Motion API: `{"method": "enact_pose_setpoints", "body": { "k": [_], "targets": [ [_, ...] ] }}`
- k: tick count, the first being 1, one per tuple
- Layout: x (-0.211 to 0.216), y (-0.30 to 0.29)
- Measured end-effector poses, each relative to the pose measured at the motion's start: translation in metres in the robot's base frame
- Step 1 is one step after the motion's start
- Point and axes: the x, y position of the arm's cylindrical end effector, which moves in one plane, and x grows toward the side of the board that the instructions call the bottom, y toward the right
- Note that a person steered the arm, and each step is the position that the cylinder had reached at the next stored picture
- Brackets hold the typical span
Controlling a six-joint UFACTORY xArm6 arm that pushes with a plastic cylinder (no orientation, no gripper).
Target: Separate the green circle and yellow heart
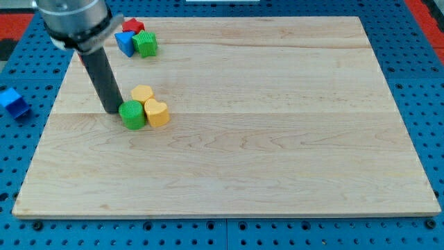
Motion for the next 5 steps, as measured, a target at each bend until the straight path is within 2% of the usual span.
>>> {"method": "enact_pose_setpoints", "body": {
  "k": [2, 4, 5],
  "targets": [
    [0.004, 0.043],
    [-0.029, 0.106],
    [-0.022, 0.079]
  ]
}}
